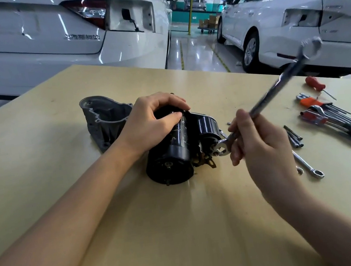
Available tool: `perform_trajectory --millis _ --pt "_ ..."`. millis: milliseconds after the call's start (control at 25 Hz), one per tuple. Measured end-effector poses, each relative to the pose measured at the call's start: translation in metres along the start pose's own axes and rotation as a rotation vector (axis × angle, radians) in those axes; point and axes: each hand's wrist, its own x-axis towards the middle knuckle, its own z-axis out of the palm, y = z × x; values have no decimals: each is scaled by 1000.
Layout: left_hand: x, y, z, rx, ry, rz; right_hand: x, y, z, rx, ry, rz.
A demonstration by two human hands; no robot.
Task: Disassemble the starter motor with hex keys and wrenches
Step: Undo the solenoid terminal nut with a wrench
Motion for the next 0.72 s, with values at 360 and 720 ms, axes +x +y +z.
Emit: perform_trajectory --millis 360,720 --pt "1 -3 -1 -13 -18 47 6 -35 30 -912 -444 -545" --pt "1 -1 -1 16 -4 15 7 6 -12 387 83 234"
